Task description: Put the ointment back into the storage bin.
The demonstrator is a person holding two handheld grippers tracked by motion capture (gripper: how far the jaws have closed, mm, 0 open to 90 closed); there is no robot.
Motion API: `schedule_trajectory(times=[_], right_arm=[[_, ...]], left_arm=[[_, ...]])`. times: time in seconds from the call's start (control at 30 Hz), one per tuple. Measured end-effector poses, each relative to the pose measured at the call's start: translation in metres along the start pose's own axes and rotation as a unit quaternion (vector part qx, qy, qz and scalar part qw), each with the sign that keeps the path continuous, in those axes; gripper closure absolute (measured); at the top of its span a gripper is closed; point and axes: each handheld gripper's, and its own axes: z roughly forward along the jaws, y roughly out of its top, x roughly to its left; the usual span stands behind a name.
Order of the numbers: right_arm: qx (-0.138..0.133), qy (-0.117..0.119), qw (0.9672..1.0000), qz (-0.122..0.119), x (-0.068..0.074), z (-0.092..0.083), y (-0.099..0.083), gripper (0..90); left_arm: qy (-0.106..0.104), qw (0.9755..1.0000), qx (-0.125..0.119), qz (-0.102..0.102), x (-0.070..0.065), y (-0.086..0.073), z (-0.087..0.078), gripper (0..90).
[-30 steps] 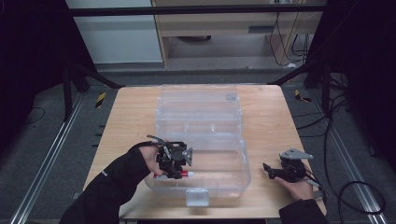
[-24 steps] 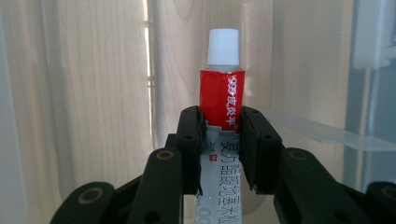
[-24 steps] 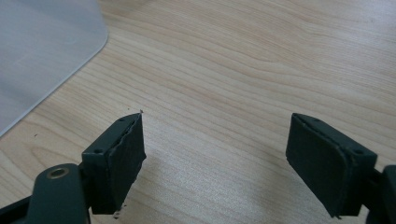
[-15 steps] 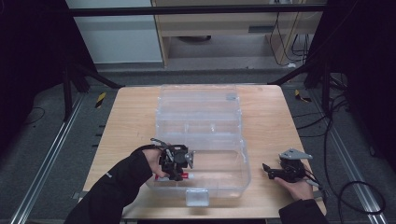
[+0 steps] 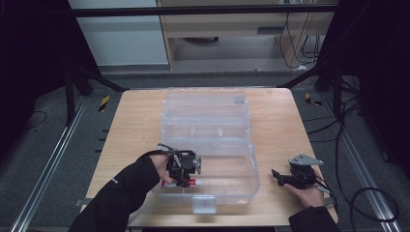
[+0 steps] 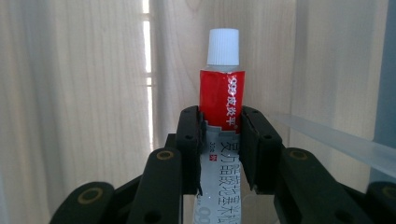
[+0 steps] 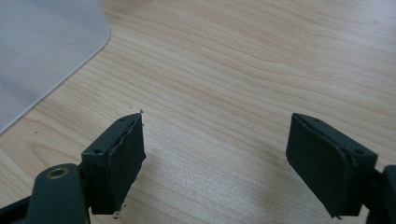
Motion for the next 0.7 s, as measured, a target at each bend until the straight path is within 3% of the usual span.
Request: schedule_trajectory(times=[0.03, 0.07, 0.1, 0.13, 0.47, 0.7], right_arm=[[-0.001, 0.001, 1.0000, -0.001, -0.0001, 0.0000, 0.0001, 19.6], [0.000, 0.001, 1.0000, -0.001, 0.0000, 0.0001, 0.0001, 19.6], [0.000, 0.001, 1.0000, -0.002, 0.0000, 0.0001, 0.0001, 19.6], [0.000, 0.000, 1.0000, -0.003, -0.0001, 0.0004, 0.0000, 19.6], [0.004, 0.002, 1.0000, -0.004, 0.0003, 0.0004, -0.0001, 19.3], [0.004, 0.002, 1.0000, -0.005, 0.0004, 0.0009, -0.0002, 19.0]], left_arm=[[0.000, 1.0000, 0.001, 0.002, 0.0005, -0.0009, 0.0029, 70.1], [0.023, 0.9997, 0.005, -0.003, -0.0003, -0.0014, 0.0022, 70.1], [0.022, 0.9979, 0.004, 0.061, 0.0081, 0.0011, 0.0026, 70.1], [0.012, 0.9996, 0.001, 0.024, 0.0047, -0.0013, 0.0049, 70.1], [0.020, 0.9993, 0.009, 0.030, 0.0073, -0.0011, 0.0086, 69.9], [0.013, 0.9997, 0.007, 0.022, 0.0070, -0.0022, 0.0078, 71.8]])
